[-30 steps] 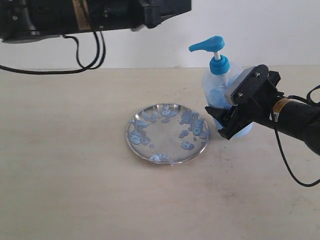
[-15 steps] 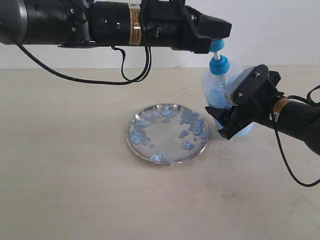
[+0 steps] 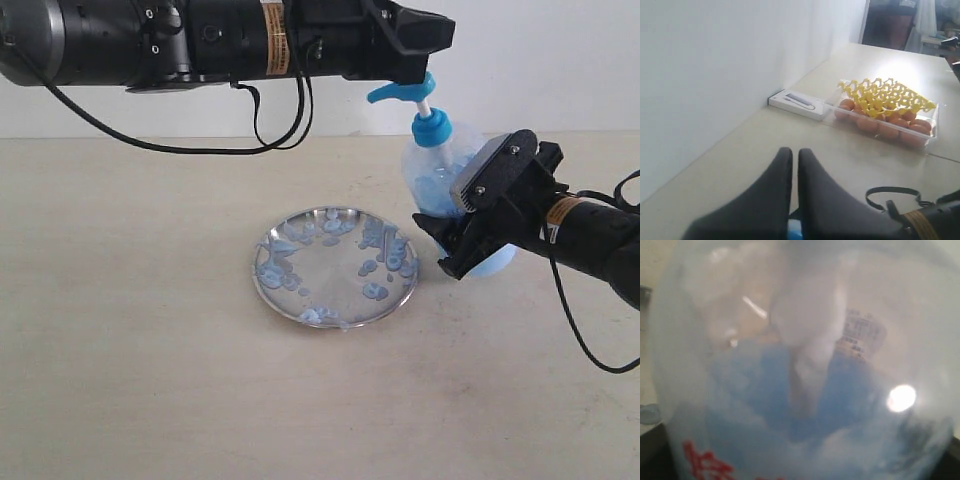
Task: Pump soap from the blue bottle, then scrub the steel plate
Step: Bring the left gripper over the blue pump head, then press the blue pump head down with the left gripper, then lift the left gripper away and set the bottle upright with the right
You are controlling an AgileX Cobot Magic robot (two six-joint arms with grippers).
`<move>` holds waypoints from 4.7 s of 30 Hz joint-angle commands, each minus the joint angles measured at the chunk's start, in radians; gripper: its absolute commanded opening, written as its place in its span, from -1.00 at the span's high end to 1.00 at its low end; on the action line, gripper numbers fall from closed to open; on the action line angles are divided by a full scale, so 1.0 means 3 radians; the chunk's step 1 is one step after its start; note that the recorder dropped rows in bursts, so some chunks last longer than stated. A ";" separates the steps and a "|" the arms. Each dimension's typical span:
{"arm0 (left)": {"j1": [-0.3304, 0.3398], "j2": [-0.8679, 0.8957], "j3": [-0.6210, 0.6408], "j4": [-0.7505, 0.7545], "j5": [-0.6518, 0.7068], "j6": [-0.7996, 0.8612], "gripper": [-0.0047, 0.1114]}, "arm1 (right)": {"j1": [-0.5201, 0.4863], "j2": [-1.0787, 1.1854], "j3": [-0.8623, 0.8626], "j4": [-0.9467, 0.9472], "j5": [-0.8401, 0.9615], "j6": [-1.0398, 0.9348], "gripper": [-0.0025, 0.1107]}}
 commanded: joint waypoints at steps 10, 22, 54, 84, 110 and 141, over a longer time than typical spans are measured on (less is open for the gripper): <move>0.0021 -0.0084 -0.0024 0.0786 0.0675 -0.0236 0.85 | -0.0007 0.0059 0.0054 0.0245 0.0324 -0.0021 0.96; 0.0021 -0.0084 -0.0024 0.0676 0.0281 0.0024 0.85 | -0.0007 0.0059 0.0054 0.0245 0.0324 -0.0021 0.96; 0.0021 -0.0044 -0.0024 0.0862 0.0126 -0.0021 0.85 | -0.0007 0.0059 0.0054 0.0245 0.0203 -0.0006 0.96; 0.0009 0.0016 -0.0024 0.0400 0.0252 0.0463 0.85 | -0.0007 0.0059 0.0054 0.0215 0.0203 0.0083 0.96; -0.0006 0.0314 -0.0024 0.0904 0.0059 -0.0170 0.85 | -0.0007 0.0059 0.0054 0.0207 0.0203 0.0099 0.96; -0.0072 -0.0695 0.0358 -0.0626 -0.0125 0.1281 0.85 | -0.0007 0.0059 0.0054 0.0192 0.0128 0.0476 0.96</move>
